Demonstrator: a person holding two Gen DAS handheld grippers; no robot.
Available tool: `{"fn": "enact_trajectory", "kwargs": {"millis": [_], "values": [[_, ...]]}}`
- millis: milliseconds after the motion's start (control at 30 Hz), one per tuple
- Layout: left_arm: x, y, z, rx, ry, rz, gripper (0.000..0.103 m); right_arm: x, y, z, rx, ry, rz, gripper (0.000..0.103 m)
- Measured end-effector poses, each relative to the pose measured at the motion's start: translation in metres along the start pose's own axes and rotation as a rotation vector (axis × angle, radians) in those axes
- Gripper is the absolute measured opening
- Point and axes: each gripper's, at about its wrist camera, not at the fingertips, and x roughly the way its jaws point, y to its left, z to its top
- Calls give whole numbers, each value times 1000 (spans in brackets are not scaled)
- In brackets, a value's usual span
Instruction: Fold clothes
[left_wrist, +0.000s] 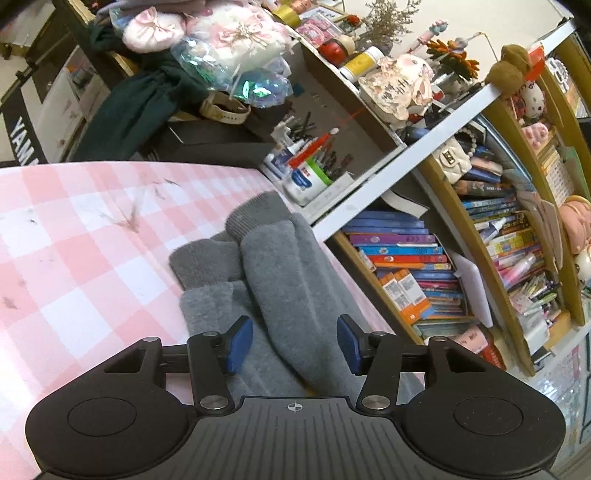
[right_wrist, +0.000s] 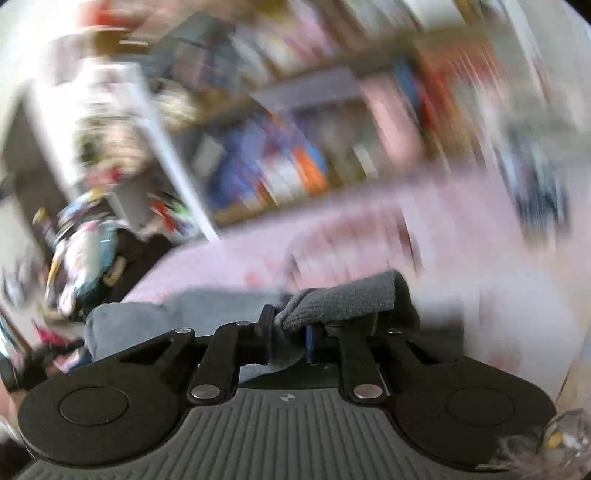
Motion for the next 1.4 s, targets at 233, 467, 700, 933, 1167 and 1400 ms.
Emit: {"fn": "enact_trajectory", "kwargs": {"millis": [233,467,700,933,1167,1400], "values": [[-7,-17,-4,45,-6,9,50,16,-44,-38,80,210,-172,15],[-9,-26,3,51,-21,42,56,21,-59,-50,134,227,-155,16],[11,-24,10,23,15,103,56,24,-51,-51,90,224,-176,17],[43,-31,19,24,39,146,50,23,-54,-52,103,225,-168,17],[-22,-69,25,49,-125,-238,3,23,-55,-51,116,228,-166,17],[-31,2,4,-72,-73,2,4,22,-55,-50,125,231,-160,18]]}}
